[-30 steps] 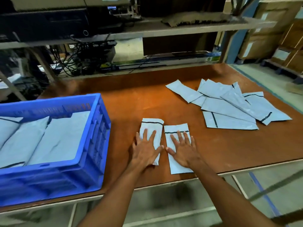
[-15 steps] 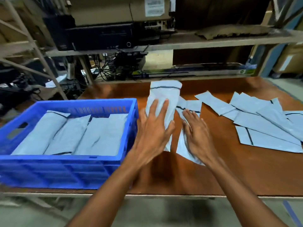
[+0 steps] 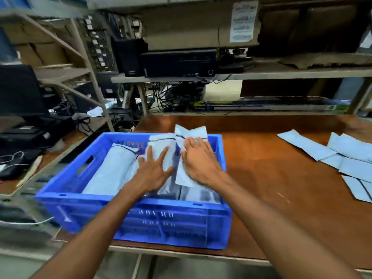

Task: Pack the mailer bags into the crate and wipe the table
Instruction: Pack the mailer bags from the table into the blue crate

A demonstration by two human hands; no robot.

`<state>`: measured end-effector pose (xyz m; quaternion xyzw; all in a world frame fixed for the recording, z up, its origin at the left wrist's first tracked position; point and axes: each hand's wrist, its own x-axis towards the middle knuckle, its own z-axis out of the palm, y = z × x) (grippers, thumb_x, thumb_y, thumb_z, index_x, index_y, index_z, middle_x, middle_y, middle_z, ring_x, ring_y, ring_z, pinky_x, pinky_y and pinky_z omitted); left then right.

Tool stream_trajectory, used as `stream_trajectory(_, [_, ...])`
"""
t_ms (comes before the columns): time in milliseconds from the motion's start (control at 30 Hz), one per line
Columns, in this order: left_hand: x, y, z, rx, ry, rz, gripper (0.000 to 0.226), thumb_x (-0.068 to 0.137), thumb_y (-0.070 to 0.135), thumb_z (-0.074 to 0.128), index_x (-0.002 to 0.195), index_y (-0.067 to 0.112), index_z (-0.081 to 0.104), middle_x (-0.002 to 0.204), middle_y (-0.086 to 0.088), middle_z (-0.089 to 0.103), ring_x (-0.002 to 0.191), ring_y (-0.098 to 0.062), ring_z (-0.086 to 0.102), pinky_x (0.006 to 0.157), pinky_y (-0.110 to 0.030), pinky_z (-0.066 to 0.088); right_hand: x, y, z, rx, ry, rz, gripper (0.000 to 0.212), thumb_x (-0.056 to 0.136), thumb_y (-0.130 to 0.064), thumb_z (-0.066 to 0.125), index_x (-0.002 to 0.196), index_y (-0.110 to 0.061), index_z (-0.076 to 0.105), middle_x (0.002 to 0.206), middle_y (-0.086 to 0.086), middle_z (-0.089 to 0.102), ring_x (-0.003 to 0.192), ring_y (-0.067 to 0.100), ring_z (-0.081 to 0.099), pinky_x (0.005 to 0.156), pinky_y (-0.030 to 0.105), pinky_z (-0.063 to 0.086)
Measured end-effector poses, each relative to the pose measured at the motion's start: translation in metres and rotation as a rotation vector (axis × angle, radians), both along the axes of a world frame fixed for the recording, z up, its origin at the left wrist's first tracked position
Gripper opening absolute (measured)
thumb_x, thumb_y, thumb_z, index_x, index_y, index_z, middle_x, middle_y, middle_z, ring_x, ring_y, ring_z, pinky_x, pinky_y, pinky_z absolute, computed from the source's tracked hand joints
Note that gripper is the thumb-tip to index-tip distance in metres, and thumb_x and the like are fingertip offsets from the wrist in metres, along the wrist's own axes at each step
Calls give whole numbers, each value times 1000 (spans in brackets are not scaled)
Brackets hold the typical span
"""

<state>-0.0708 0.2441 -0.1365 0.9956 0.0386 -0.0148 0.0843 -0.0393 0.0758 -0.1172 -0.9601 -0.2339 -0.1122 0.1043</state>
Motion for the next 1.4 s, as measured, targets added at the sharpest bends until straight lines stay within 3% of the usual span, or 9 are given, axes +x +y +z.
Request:
stream_trajectory(100, [7,2,-17,-45,378,-121,57,106,25,28,157,32,4,161,-9,-25,146,-46,-17,118,-59,4,3,2,-42,-263,561,-159,65,103,-43,27,157,-16,2,164,10,-10,148,42,-7,120,54,5])
stream_trajectory(167, [7,1,-21,28,448,-189,58,104,11,23,157,29,10,158,-5,-32,144,-47,-23,117,-63,2,4,0,-53,-342,668,-188,68,103,-44,27,156,-23,-11,161,5,-24,147,42,-17,119,55,-1])
stream_trajectory(367, [5,3,-20,112,391,-255,57,105,16,26,157,30,8,160,-8,-27,145,-48,-19,117,-63,4,3,-1,-45,-353,632,-150,71,101,-55,24,156,-24,-7,162,6,-19,148,40,-15,120,53,-3])
stream_trajectory(467, [11,0,-13,-65,208,-129,64,103,47,34,157,28,6,164,-11,-7,149,-40,-6,120,-55,7,7,-7,-25,-249,537,-71,68,100,-53,36,154,-14,22,163,14,11,149,38,10,118,50,16])
stream_trajectory(600, [24,-37,10,-218,-195,-233,63,98,39,52,151,14,30,156,-18,27,145,-33,19,119,-41,18,11,-51,18,206,184,-20,36,96,-27,56,127,-10,60,131,9,61,120,28,56,94,31,41])
stream_trajectory(733, [38,-129,23,-315,-361,-369,54,94,34,58,142,13,44,141,-14,46,133,-32,38,113,-39,29,28,-141,24,352,78,-218,21,89,-23,59,105,-18,72,104,7,73,99,25,66,84,33,50])
stream_trajectory(1000, [52,-388,-41,-357,26,-527,58,92,45,53,142,18,41,143,-12,45,134,-34,39,113,-45,31,20,-399,-69,292,268,-593,9,87,-22,65,92,-25,72,106,4,72,100,25,65,88,37,52])
stream_trajectory(1200, [134,-509,-75,-276,163,-533,66,95,49,51,150,17,32,152,-13,36,140,-33,33,117,-44,27,54,-552,-119,326,313,-746,38,91,-33,61,128,-23,60,131,7,63,116,28,59,99,39,46])
stream_trajectory(1400, [225,-578,-109,-201,70,-540,72,94,53,50,152,20,25,159,-11,26,145,-32,25,117,-50,28,108,-623,-154,10,332,-748,64,97,-55,39,153,-29,23,162,2,18,148,28,18,115,51,24])
